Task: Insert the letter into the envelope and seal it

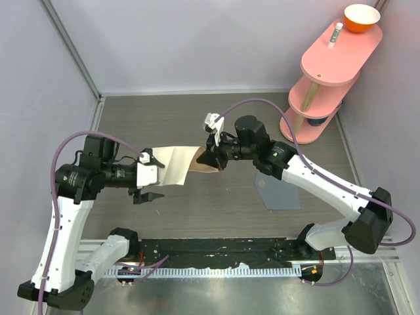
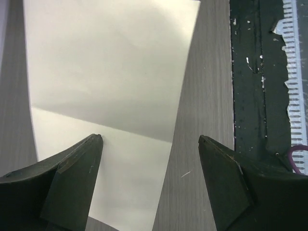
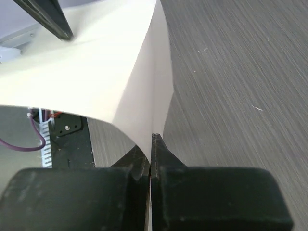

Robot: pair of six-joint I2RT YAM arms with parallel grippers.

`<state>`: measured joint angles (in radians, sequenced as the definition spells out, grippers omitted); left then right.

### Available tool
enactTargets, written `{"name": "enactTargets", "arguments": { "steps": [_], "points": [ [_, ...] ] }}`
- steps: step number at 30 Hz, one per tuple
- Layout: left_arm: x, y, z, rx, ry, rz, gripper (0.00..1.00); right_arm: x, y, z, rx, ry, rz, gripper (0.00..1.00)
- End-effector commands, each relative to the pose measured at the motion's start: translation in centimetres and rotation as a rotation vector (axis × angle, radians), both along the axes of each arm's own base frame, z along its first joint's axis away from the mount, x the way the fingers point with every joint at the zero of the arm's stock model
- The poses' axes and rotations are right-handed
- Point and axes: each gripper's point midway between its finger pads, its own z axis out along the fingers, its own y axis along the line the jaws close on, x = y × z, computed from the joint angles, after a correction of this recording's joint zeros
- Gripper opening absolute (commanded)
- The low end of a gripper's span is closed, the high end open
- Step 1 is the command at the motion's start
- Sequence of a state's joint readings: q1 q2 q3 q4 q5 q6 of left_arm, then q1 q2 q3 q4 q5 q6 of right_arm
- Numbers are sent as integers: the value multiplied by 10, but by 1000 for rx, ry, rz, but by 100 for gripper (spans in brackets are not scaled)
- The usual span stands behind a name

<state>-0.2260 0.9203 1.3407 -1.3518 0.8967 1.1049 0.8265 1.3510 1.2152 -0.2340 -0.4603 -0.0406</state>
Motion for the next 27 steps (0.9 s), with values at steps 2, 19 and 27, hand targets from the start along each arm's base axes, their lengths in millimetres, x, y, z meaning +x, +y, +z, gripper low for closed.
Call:
{"name": "enactTargets", "arguments": {
  "steps": [2,19,27],
  "points": [
    [-29,-2,-26,39,189,-22,87,-17,11,50,148,5,87,1],
    [-30,-18,-20,106,257,26,94,-59,-22,32,45,-14,219,1],
    [-21,-16,9,79,174,75,84,-82,-44,16,-10,-93,316,1]
  ]
}}
